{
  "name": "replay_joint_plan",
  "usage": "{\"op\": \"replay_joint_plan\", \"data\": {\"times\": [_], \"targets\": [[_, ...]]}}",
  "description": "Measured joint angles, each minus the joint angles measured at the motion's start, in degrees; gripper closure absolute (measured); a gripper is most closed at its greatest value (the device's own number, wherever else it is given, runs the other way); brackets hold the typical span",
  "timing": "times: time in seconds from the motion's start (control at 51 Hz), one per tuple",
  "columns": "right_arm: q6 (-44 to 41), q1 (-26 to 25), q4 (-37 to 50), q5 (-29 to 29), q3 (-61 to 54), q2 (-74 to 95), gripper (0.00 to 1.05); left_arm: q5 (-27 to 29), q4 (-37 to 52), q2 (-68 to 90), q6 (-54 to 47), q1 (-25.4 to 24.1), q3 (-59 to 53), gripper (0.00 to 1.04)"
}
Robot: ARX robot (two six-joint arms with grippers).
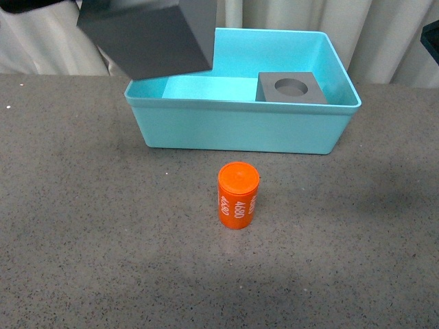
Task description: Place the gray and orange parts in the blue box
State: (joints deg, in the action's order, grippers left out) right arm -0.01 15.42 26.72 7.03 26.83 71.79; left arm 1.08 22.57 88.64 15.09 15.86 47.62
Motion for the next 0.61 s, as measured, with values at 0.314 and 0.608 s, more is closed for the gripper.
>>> {"op": "replay_joint_plan", "data": {"times": [0.314, 0.608], "targets": [[0.0, 0.0, 0.0, 0.0, 0.0, 0.0, 0.10, 2.5, -4.3, 18.0, 1.3, -0.2, 16.3, 0.87], [0.0, 0.0, 0.0, 0.0, 0.0, 0.0, 0.10, 3.9, -6.7, 26.6, 1.5, -1.3, 24.1, 0.87]]}}
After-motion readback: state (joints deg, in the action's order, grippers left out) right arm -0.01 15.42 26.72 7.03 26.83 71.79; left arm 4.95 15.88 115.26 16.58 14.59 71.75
